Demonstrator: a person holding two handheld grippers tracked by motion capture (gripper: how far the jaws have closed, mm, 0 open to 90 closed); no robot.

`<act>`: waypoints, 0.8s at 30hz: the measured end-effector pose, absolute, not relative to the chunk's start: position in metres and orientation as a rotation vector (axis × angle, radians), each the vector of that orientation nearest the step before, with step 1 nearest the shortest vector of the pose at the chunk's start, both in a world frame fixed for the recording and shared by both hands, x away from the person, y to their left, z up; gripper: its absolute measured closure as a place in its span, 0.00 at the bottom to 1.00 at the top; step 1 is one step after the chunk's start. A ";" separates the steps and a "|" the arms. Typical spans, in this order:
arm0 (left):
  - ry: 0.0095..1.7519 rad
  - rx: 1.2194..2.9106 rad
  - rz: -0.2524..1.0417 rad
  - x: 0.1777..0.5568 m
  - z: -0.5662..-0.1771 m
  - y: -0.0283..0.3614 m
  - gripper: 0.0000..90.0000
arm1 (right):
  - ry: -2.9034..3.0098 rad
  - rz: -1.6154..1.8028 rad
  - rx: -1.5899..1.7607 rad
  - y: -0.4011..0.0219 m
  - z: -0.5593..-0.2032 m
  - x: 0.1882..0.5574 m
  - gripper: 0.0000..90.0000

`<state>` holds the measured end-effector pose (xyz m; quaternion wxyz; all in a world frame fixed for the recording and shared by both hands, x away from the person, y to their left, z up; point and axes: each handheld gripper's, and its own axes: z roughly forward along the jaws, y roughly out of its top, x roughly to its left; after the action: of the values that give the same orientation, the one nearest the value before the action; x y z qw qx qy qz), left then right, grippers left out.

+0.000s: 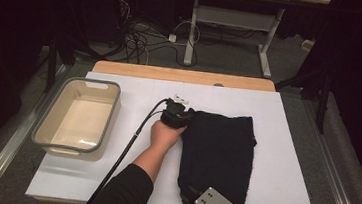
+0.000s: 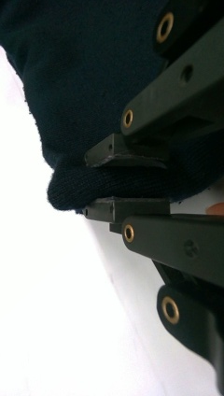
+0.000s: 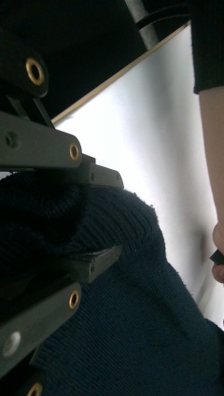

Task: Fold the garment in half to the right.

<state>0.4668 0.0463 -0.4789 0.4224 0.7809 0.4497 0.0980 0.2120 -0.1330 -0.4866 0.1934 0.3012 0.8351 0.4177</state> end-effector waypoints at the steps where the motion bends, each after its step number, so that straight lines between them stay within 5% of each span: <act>1: 1.136 1.950 0.251 0.468 -0.478 0.053 0.83 | 2.345 1.178 0.840 -0.129 -0.486 0.214 0.74; 16: 1.269 1.921 0.353 0.486 -0.474 0.128 0.82 | 2.407 1.215 0.738 -0.049 -0.484 0.246 0.72; 24: 1.240 1.865 0.366 0.460 -0.473 0.139 0.50 | 2.448 1.313 0.737 -0.056 -0.476 0.240 0.40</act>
<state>0.4595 0.1391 -0.4732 0.4223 0.7449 0.4954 0.1461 0.2401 -0.0559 -0.4764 0.1334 0.2542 0.8442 0.4526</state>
